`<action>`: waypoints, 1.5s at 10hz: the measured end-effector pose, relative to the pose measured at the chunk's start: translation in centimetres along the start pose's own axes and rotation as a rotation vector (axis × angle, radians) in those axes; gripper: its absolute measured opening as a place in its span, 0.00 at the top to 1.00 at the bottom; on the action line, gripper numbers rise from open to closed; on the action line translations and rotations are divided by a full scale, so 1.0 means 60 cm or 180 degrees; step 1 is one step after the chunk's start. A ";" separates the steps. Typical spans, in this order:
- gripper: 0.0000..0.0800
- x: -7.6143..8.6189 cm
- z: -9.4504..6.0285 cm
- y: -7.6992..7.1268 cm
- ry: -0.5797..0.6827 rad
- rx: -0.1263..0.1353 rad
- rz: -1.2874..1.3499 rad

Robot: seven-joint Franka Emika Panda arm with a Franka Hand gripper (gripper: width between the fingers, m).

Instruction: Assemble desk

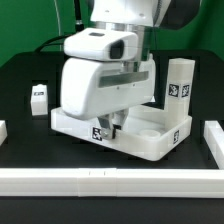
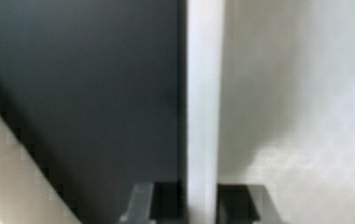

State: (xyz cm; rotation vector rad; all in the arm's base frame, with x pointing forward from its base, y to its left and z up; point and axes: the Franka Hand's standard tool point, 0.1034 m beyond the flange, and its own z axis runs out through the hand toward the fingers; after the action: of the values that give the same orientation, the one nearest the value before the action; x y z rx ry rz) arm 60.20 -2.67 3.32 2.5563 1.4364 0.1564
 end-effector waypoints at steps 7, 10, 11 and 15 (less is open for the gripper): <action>0.92 0.031 0.000 0.008 -0.0067 -0.0037 -0.1245; 0.92 0.064 0.005 0.015 -0.0070 -0.0028 -0.1640; 0.92 0.061 0.005 0.016 -0.0076 -0.0028 -0.1601; 0.92 0.089 0.002 0.034 -0.0095 -0.0001 -0.1605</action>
Offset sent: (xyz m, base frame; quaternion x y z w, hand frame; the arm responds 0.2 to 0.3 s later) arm 0.0000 0.0000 0.0000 0.0000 0.0000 -0.1938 0.9810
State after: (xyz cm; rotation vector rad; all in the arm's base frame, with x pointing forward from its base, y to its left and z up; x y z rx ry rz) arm 64.69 0.83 3.63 2.0980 2.0039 0.0383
